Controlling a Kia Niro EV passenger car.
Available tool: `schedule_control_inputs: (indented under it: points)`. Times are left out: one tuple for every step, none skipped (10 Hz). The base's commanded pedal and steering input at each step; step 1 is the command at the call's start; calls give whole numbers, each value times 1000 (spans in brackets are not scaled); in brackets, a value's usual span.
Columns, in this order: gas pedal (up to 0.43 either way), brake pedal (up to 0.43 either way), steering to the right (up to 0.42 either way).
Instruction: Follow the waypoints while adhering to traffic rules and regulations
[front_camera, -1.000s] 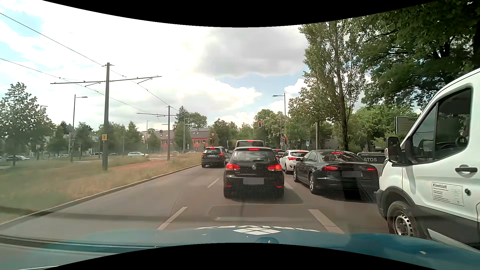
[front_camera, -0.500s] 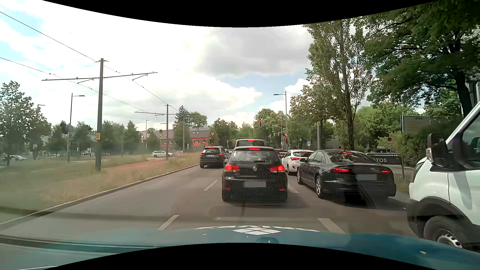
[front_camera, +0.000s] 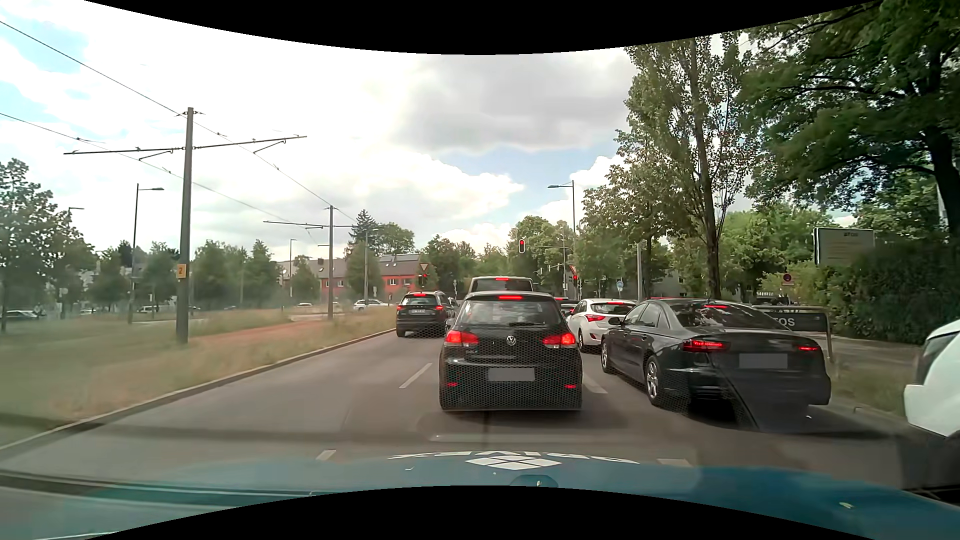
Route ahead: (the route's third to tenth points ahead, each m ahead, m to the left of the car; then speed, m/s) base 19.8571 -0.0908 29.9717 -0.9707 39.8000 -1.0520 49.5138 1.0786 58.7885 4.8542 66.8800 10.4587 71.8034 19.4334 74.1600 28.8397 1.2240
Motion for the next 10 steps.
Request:
schedule_control_inputs:
  points:
    - [0, 152, 5]
    - [0, 140, 9]
    - [0, 128, 10]
    - [0, 122, 12]
    - [0, 116, 15]
    - [0, 122, 13]
    - [0, 140, 11]
    - [0, 159, 11]
    - [0, 165, 11]
    - [0, 171, 11]
